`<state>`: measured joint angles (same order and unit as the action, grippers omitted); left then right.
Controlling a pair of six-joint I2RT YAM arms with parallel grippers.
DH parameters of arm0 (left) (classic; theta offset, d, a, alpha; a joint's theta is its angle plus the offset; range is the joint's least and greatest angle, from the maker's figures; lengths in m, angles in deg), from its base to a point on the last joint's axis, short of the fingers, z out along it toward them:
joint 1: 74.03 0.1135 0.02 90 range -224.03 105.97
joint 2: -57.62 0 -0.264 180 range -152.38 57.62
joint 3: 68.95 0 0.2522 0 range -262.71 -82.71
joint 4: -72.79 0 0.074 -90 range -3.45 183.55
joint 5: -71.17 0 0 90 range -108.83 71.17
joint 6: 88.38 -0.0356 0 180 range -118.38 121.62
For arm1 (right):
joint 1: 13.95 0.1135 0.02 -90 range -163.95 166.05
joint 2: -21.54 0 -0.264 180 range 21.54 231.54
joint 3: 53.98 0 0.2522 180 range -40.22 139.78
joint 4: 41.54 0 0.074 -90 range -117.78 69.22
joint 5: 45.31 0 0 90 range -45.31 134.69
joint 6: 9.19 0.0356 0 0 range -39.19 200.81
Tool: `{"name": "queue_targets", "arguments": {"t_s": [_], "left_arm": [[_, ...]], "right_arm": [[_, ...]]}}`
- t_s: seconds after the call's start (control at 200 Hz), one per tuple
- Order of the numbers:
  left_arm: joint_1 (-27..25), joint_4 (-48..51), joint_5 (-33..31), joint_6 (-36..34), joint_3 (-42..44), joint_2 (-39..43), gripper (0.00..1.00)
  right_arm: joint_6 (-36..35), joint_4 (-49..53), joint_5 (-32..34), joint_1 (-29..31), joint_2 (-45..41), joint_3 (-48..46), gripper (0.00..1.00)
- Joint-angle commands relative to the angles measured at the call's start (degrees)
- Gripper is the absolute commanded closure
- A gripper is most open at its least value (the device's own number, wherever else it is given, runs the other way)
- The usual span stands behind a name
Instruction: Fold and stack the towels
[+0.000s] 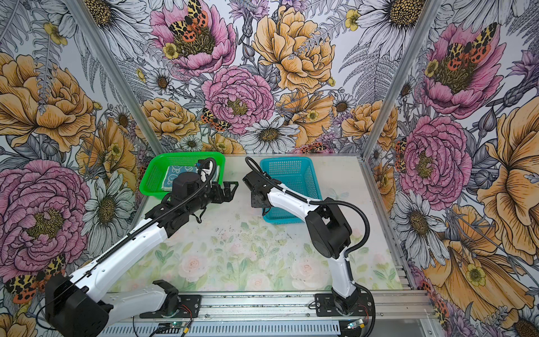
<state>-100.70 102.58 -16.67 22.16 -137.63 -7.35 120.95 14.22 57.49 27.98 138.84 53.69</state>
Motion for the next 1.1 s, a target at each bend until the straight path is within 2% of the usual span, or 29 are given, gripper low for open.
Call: {"name": "queue_targets", "arguments": {"t_s": [0.0,0.165,0.305,0.395,0.54,0.635,0.645,0.806,0.891,1.056,1.096], "left_arm": [[2.38,0.90,0.07,1.94,2.27,3.22,0.01],[4.06,2.37,-0.16,2.41,3.92,6.19,0.01],[4.32,3.17,-0.44,2.32,4.37,6.65,0.01],[4.35,3.33,-0.92,2.12,4.38,6.77,0.01],[4.51,3.71,-1.69,0.54,3.62,6.22,0.01],[4.86,4.59,-2.58,-0.87,2.24,5.65,0.01],[4.94,4.61,-2.77,-1.03,2.11,5.65,0.01],[6.71,4.45,-4.05,-2.83,0.79,5.60,0.01],[7.58,4.03,-5.67,-4.13,0.54,6.19,0.01],[9.27,-1.45,-13.69,-8.75,5.55,7.99,0.01],[9.60,-4.62,-17.78,-10.56,8.18,8.29,0.01]], "right_arm": [[9.82,-7.02,-7.39,1.44,3.67,3.81,1.00],[10.40,-6.93,-9.05,1.64,6.48,7.12,0.98],[9.27,-6.88,-11.25,1.65,7.23,8.40,0.87],[7.50,-6.84,-11.15,1.59,6.04,8.19,0.75],[5.89,-6.84,-9.97,1.38,2.26,7.17,0.44],[4.82,-6.84,-9.17,1.18,-0.51,6.28,0.03],[4.72,-6.84,-9.14,1.15,-0.82,6.11,0.01],[0.40,-6.58,-8.17,-0.19,-7.47,2.99,0.01],[-3.71,-6.40,-6.87,-1.97,-13.96,-0.94,0.01],[-12.72,-6.56,-1.42,-10.77,-28.10,-12.62,0.01],[-14.05,-6.66,0.95,-14.02,-31.25,-15.88,0.01]]}}
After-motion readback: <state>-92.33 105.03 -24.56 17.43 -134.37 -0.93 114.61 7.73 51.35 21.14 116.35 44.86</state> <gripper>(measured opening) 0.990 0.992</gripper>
